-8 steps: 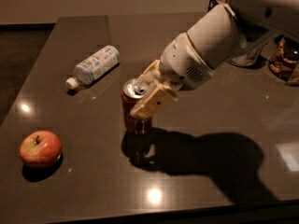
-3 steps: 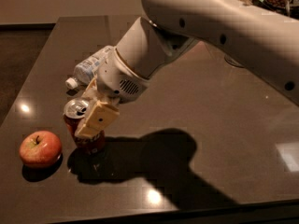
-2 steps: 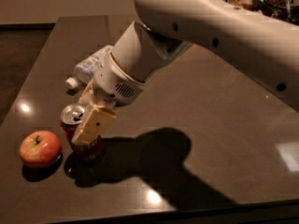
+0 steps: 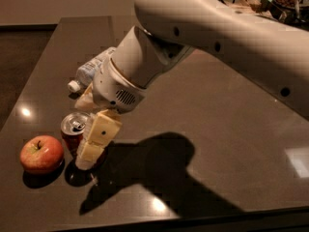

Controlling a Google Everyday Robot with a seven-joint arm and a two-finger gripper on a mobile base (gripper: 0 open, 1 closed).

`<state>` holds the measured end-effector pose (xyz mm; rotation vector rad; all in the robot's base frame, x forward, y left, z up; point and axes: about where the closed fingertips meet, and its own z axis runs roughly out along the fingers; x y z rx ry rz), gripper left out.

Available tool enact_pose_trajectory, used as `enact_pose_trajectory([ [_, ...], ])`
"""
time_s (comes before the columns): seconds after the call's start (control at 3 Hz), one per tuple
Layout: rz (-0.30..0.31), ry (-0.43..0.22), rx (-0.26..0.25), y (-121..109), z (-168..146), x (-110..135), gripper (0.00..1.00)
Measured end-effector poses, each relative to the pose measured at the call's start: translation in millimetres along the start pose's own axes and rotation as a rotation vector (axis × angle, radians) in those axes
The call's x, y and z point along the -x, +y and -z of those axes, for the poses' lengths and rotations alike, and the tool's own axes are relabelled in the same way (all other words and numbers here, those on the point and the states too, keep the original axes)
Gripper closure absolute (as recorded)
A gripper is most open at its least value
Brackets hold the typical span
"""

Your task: Move coke can near apple

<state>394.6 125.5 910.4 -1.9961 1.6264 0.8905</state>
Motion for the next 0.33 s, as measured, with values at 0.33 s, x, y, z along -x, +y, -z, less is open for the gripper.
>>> enact_pose_trajectory([
  [0.33, 0.000, 0.000, 0.000, 0.0, 0.0, 0.0, 0.00],
])
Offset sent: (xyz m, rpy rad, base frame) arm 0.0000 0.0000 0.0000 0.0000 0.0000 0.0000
